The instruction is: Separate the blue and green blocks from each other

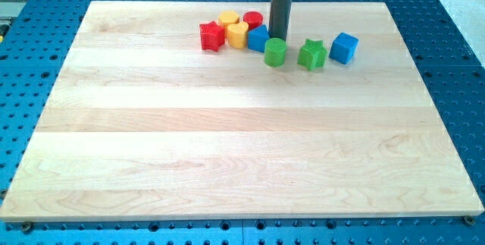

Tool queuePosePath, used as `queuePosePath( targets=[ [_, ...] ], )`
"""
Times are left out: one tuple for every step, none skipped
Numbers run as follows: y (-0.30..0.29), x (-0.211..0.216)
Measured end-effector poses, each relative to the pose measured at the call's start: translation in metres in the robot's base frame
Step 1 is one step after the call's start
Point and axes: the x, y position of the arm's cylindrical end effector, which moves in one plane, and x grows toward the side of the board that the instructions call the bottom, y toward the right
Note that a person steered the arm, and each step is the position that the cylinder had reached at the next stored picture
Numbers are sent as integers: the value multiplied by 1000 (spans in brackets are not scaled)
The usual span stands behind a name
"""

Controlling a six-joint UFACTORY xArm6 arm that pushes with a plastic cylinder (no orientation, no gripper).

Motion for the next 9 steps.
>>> queuePosePath(
  targets=[
    [17,26],
    [17,62],
    [14,62],
    [23,75],
    [25,119],
    [19,119],
    [2,77],
    [-6,53],
    [5,69]
  ],
)
